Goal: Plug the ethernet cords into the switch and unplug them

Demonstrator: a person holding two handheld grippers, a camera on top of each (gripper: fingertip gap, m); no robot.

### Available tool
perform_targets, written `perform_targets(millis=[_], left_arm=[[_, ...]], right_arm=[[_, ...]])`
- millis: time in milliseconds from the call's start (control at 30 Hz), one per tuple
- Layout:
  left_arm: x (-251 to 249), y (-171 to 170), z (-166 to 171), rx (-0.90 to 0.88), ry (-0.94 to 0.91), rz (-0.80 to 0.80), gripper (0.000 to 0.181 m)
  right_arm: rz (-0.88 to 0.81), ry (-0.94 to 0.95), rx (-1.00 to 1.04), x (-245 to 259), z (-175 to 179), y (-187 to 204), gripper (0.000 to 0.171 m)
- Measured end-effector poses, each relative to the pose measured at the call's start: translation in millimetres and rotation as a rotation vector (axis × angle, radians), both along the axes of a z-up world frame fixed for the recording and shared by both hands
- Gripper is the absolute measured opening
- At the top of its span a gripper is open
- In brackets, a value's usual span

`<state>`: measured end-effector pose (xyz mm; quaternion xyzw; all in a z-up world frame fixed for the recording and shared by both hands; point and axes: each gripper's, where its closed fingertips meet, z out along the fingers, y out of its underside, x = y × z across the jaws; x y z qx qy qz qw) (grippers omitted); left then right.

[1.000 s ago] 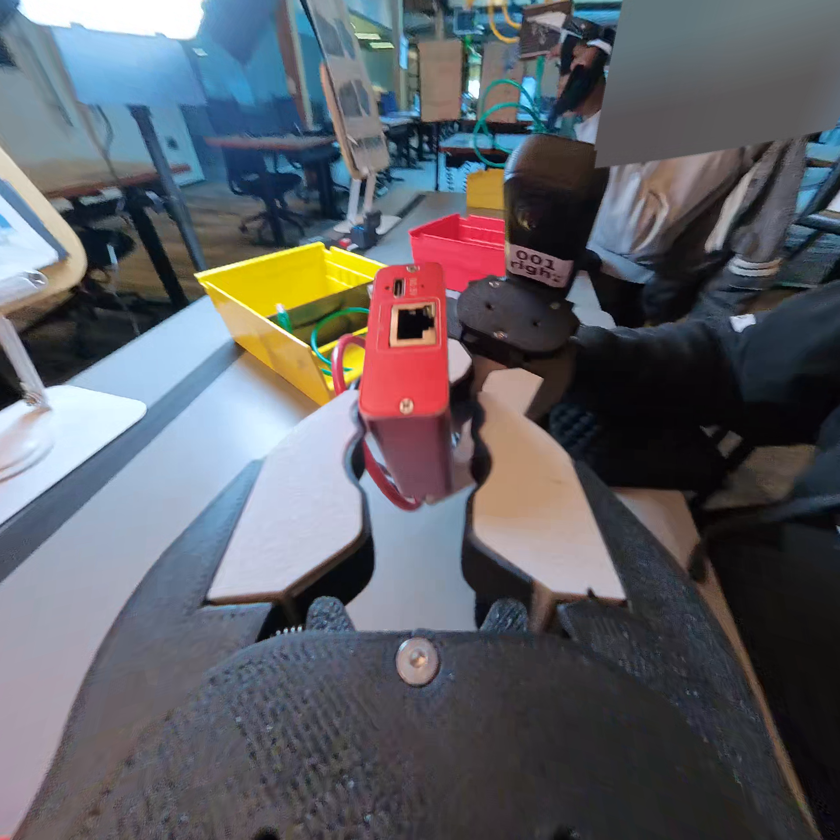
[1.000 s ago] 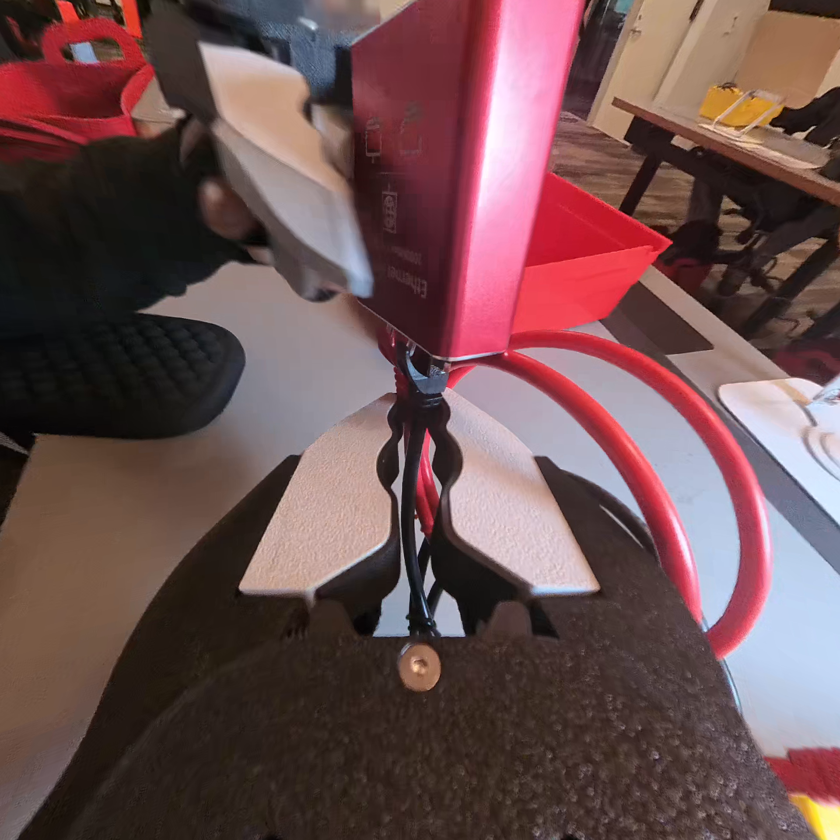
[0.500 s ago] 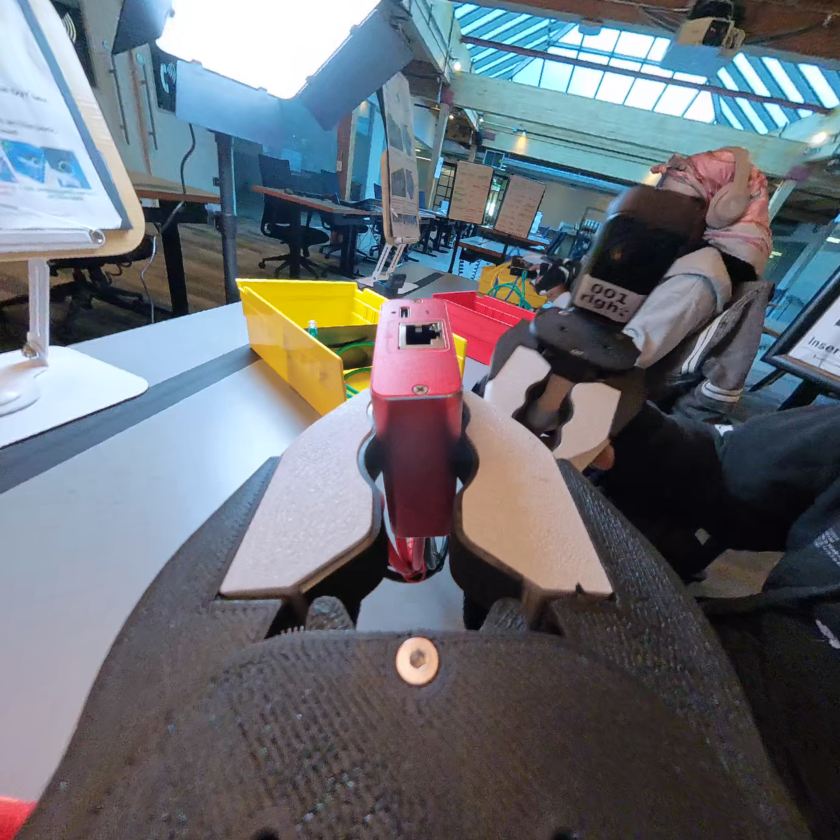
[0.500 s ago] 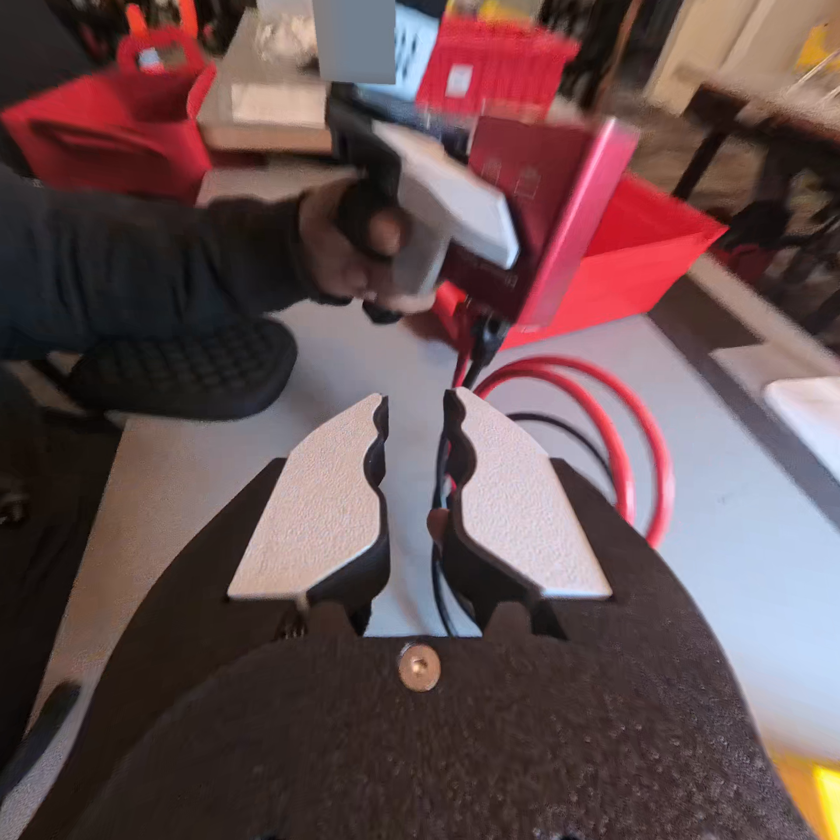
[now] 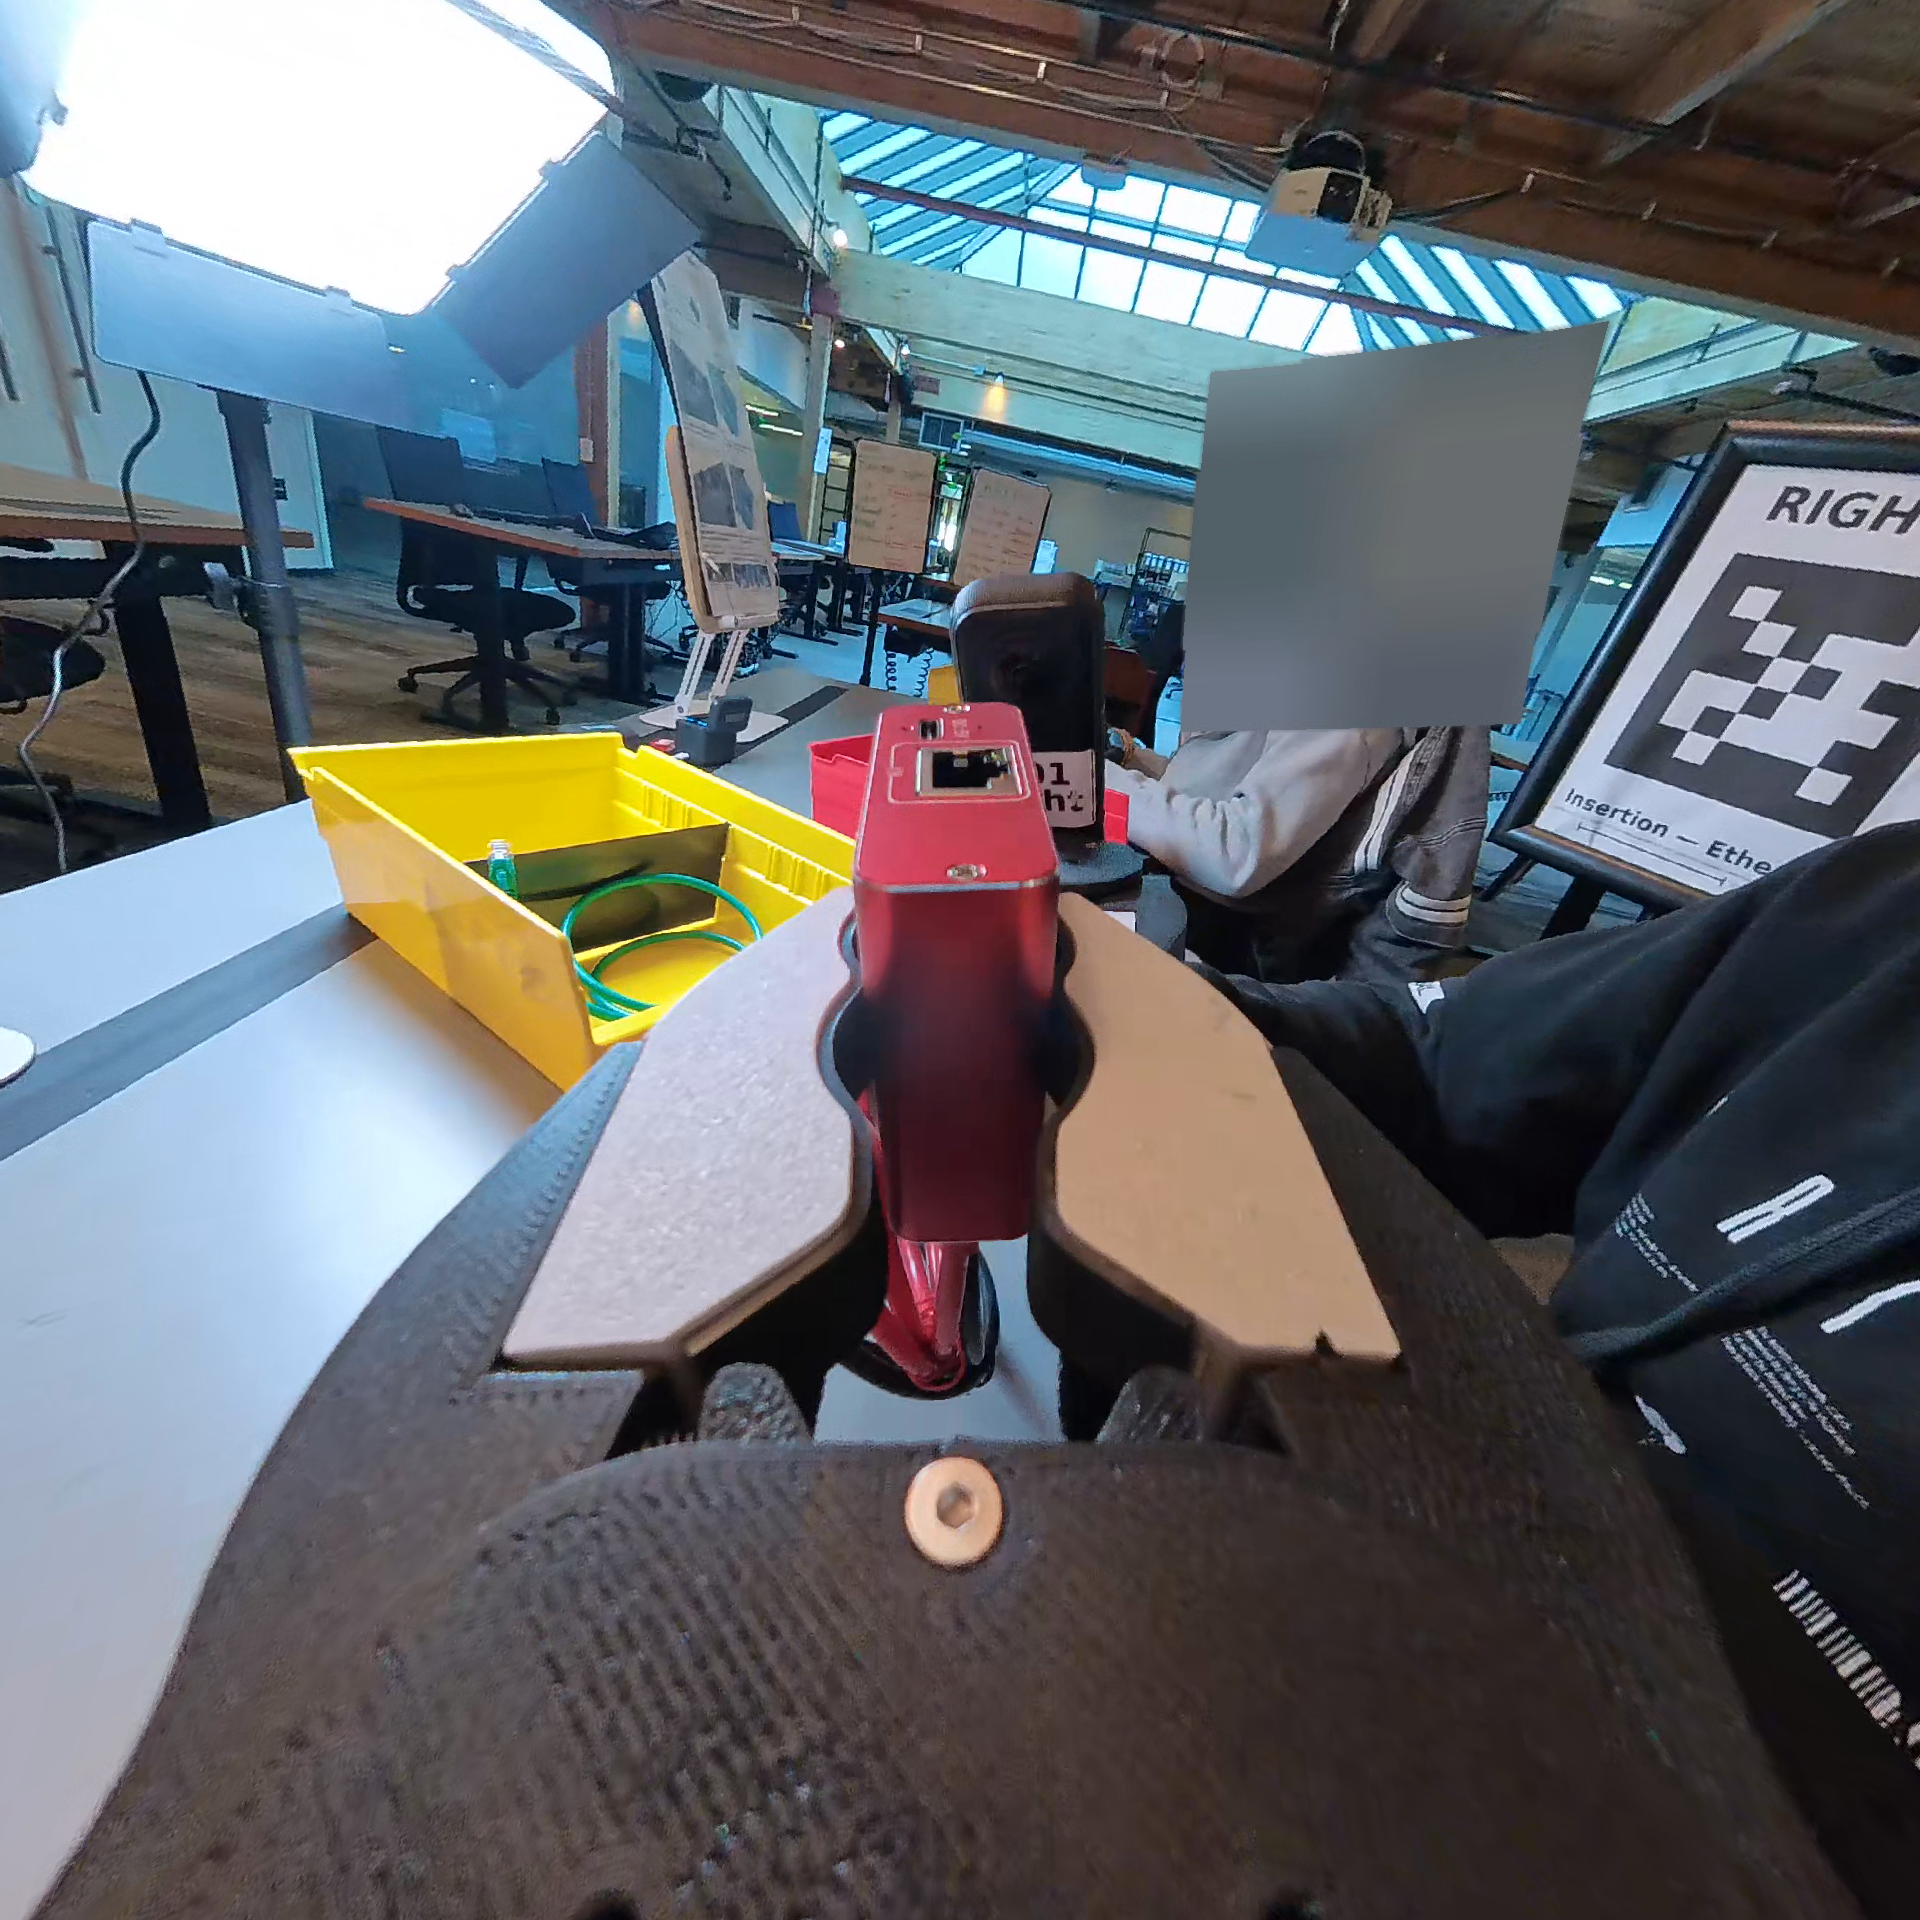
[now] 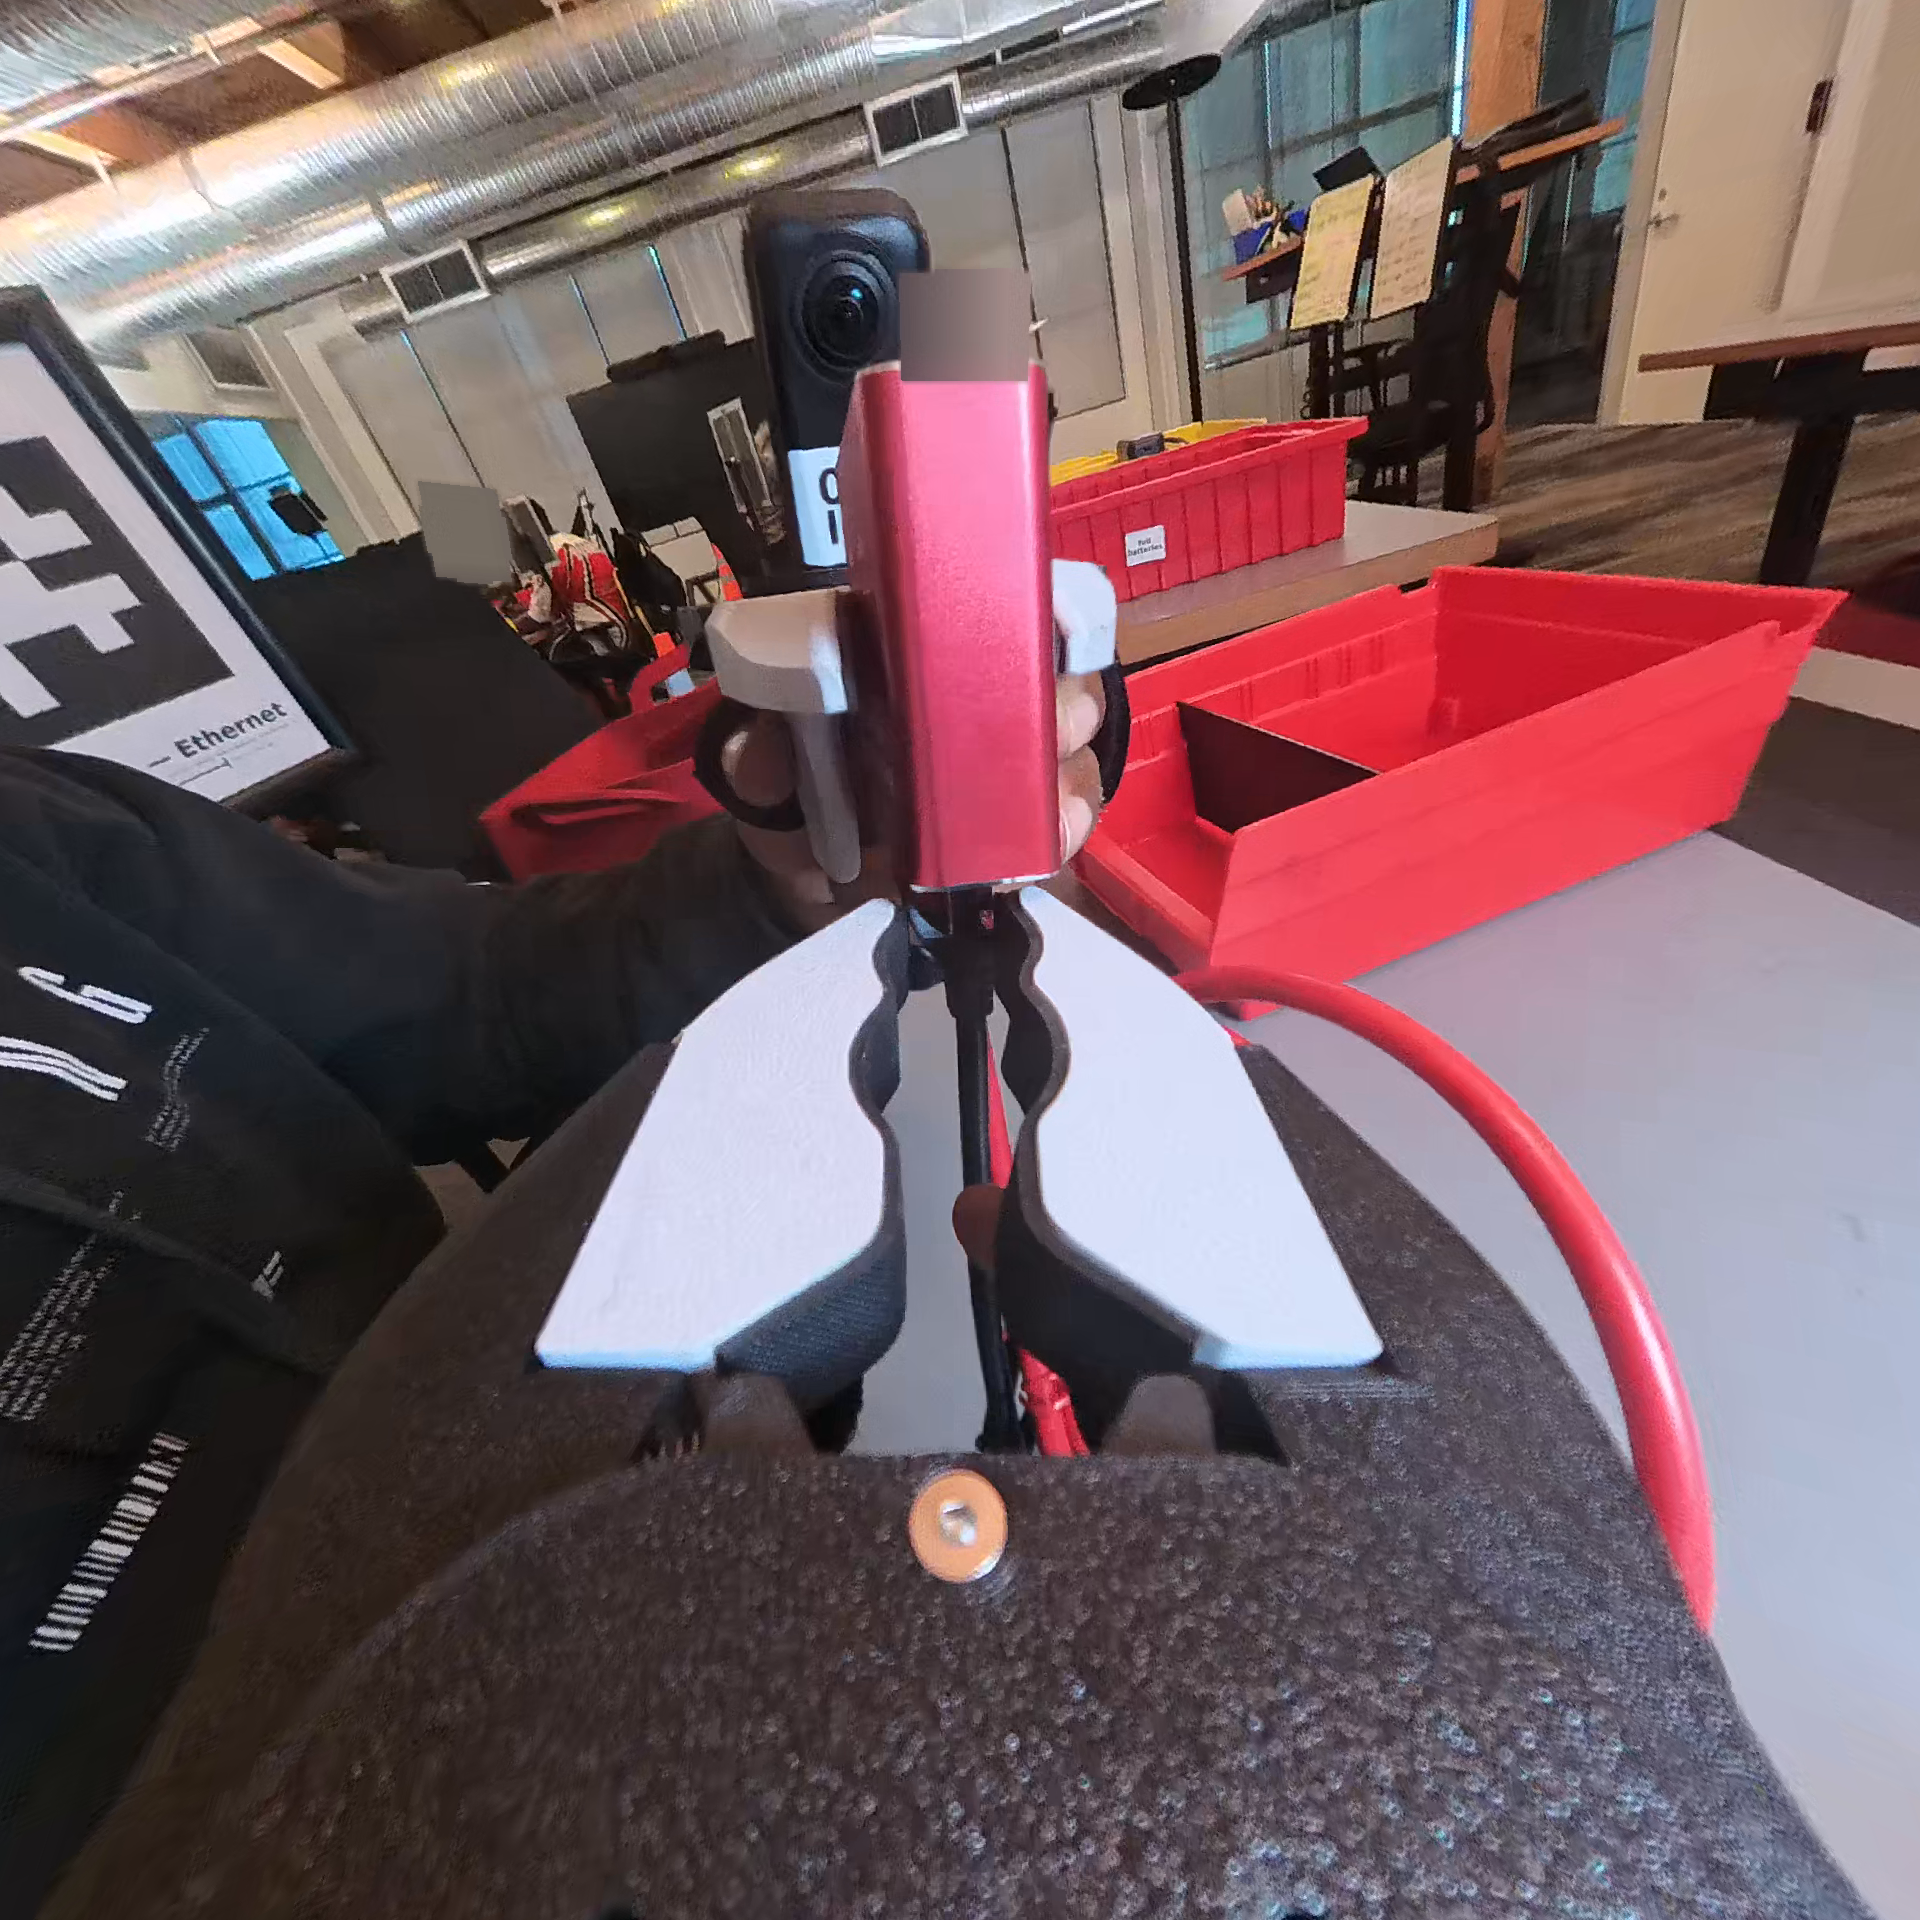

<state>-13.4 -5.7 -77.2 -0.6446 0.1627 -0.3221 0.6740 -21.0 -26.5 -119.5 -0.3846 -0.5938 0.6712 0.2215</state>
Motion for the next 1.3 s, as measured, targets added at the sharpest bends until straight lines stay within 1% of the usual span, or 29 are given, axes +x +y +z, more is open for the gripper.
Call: perform_targets(millis=[67, 200, 267, 567, 767, 933, 1033, 1233, 1300], left_arm=[[1, -2, 2, 0.009, 0.002, 0.000, 0.029], [-1, -6, -2, 0.020, 0.100, 0.041, 0.030], [-3, -8, -3, 0.033, 0.115, 0.058, 0.030], [-4, -8, 7, 0.073, -0.003, 0.083, 0.029], [-4, -6, 12, 0.094, -0.034, 0.119, 0.029], [-4, -8, 16, 0.116, -0.052, 0.139, 0.029], [0, -11, 17, 0.133, 0.010, 0.158, 0.029], [3, -13, 14, 0.170, 0.134, 0.200, 0.029], [4, -14, 17, 0.188, 0.147, 0.207, 0.029]], right_arm=[[0.005, 0.011, -0.007, 1, 2, -2, 0.014], [-0.023, 0.006, -0.017, -2, 0, -4, 0.014], [-0.024, 0.000, -0.041, -3, 1, -5, 0.014], [0.035, 0.004, -0.218, -2, 7, -8, 0.015], [0.065, -0.003, -0.358, -1, 12, -4, 0.016], [-0.014, 0.032, -0.324, -2, 16, -3, 0.015], [-0.042, 0.039, -0.273, -2, 16, -4, 0.014], [-0.066, -0.032, -0.268, -5, 10, -6, 0.015], [-0.073, -0.032, -0.265, -6, 11, -6, 0.015]])
